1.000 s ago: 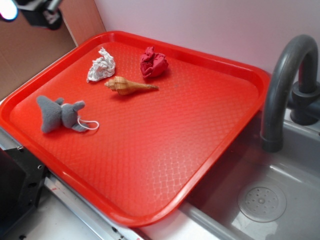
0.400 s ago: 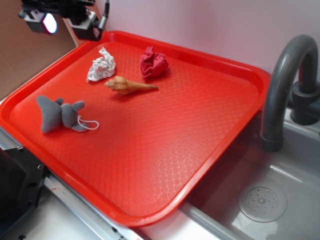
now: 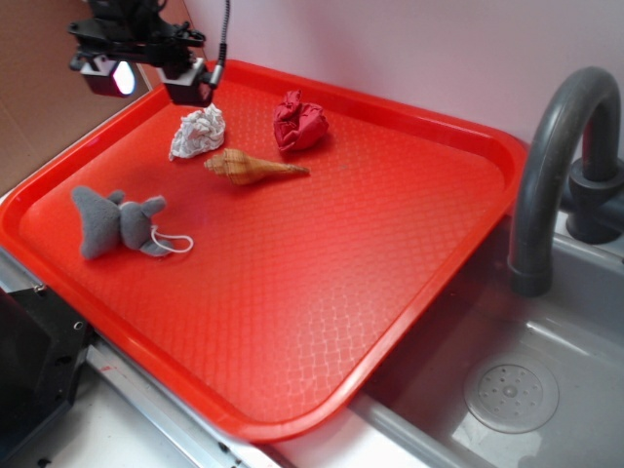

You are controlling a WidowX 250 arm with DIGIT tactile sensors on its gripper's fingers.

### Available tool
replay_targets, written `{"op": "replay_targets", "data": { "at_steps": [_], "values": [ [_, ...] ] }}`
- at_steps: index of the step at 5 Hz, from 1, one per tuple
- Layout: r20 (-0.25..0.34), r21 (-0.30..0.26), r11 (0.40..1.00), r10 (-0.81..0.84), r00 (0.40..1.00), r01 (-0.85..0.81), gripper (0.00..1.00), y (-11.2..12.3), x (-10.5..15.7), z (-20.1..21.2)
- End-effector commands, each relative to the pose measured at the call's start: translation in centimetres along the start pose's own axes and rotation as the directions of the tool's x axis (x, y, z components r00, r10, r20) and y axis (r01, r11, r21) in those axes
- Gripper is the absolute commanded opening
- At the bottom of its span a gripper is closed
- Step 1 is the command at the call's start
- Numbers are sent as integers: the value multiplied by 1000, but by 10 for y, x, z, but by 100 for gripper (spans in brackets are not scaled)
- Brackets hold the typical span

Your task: Grab the white paper.

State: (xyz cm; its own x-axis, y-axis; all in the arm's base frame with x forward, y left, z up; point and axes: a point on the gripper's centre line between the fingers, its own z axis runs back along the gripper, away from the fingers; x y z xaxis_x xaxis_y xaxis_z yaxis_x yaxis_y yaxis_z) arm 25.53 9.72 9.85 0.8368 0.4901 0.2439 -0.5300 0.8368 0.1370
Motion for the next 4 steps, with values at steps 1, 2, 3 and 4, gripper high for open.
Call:
{"op": "replay_targets", "data": {
  "at_steps": [1,2,3,4],
  "values": [
    [25,-79,996,-28,999,30,100,-6,32,-41],
    [-28,-213,972,-103,994,95,100,-23,24,-54],
    [-39,-209,975,-90,995,80,94,-28,17,-56],
    [-41,-195,978,-88,995,78,0,-28,14,-55]
  ]
}}
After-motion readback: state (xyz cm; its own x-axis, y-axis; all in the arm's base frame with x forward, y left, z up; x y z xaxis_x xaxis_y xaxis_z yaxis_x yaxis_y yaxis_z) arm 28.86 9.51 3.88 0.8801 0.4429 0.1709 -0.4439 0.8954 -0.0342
